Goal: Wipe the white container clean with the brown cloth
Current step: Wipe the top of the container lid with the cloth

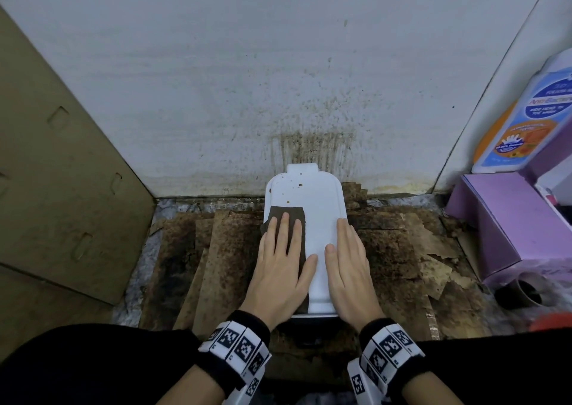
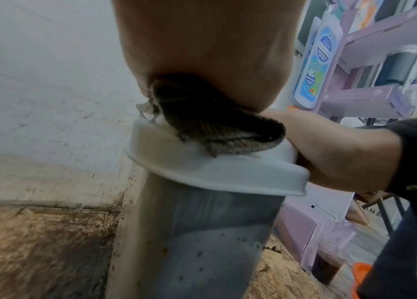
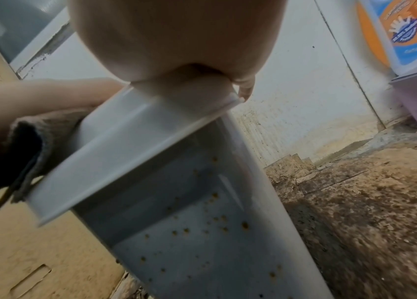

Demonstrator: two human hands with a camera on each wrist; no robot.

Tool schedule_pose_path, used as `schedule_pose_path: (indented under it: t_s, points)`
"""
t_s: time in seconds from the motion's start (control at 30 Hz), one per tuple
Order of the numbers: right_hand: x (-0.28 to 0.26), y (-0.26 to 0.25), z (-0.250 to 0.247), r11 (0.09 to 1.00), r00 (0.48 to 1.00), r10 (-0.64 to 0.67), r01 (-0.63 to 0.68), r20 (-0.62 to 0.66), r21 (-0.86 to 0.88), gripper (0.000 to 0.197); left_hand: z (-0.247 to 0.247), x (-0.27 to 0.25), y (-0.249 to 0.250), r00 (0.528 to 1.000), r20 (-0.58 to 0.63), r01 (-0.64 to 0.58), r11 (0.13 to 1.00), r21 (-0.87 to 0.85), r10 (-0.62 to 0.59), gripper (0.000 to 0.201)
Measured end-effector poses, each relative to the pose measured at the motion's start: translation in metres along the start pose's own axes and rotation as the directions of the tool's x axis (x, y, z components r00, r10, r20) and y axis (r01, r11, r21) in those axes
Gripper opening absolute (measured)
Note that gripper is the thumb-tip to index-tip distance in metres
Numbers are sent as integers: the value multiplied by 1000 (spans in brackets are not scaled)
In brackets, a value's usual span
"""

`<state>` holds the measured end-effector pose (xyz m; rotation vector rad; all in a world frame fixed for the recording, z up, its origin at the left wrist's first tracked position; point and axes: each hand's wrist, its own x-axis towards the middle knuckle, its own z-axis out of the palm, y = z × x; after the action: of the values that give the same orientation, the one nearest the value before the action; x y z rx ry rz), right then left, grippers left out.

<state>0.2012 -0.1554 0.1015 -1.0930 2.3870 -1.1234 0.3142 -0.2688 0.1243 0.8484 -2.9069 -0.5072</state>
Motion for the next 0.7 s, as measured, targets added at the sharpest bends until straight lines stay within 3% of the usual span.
schedule_pose_path:
  t_s: [0.33,0.57,0.7]
  points:
    - [0,-4,-1,1000,1000,19,-19,-3,-19,60,-19,44,-20,991,123,-31,992,-125,47,82]
    - [1,-4,-2,999,999,30,-30,16,13,60,-34,103,-38,969,235,-29,981,-190,74,90]
    - [2,-4,-3,1000,999,27,-27,22,1,60,-41,124,-45,967,237,-30,971,-237,88,93]
